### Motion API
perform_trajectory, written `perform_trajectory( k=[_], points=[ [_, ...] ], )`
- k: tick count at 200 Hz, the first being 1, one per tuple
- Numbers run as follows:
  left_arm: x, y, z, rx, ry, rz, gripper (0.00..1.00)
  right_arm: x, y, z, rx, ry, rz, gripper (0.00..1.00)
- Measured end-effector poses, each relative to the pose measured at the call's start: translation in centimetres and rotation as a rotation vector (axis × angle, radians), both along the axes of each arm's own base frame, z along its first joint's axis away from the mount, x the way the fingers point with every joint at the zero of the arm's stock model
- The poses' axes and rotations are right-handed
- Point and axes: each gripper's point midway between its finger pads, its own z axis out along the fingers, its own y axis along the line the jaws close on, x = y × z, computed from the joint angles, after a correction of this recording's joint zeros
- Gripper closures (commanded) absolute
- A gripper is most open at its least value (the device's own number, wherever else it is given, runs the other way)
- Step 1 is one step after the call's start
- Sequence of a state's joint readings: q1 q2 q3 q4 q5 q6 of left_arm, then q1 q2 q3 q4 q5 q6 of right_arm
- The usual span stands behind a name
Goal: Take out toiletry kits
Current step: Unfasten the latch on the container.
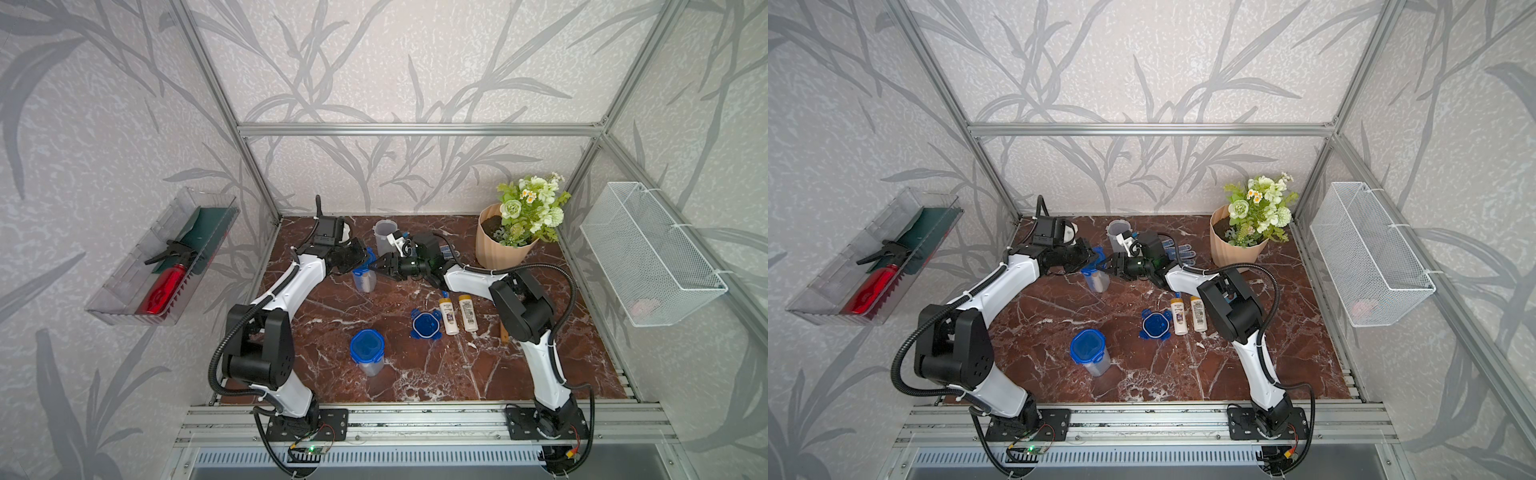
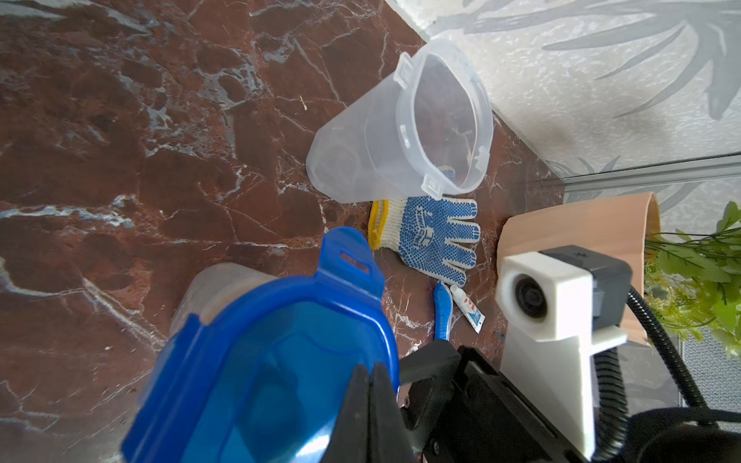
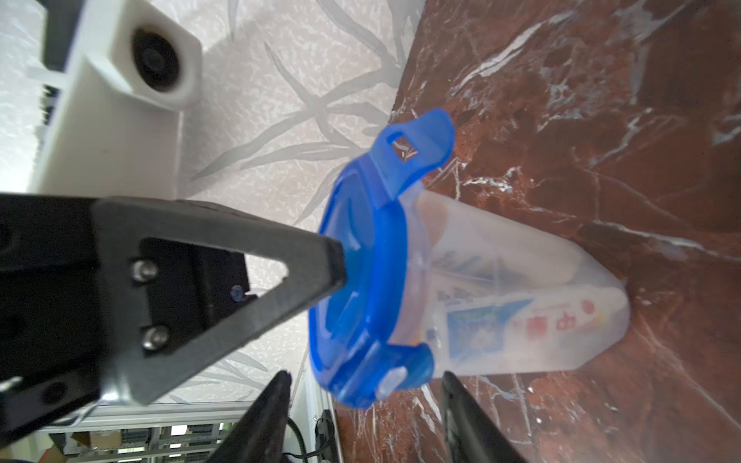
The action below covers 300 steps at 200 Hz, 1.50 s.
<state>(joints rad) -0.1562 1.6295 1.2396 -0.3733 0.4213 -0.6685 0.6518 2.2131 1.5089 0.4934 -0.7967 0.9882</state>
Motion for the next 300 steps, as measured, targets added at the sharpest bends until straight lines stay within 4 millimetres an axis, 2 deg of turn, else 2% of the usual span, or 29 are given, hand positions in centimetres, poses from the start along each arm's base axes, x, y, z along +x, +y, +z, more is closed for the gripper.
perform_trajectory(
  k=[84, 125, 238, 300],
  points=[
    [-0.7, -0.1, -0.1, -0.020, -0.026, 0.004, 1.00, 0.3, 0.2, 0.2, 0.068, 0.051, -0.002, 0.46],
    [-1.3, 0.1, -0.3, -0.017, -0.030, 0.009, 1.00, 0.2, 0.2, 0.2, 0.116, 0.070, -0.004, 0.53],
    [-1.2, 0.2, -1.4, -0.046, -0.087, 0.009, 1.00, 0.7, -0.4, -0.2, 0.229, 0.101, -0.034, 0.64],
    [-1.1, 0.3, -1.5, -0.074, -0.109, -0.001, 1.00, 1.0, -0.8, -0.5, 0.234, 0.114, -0.049, 0.70]
  ],
)
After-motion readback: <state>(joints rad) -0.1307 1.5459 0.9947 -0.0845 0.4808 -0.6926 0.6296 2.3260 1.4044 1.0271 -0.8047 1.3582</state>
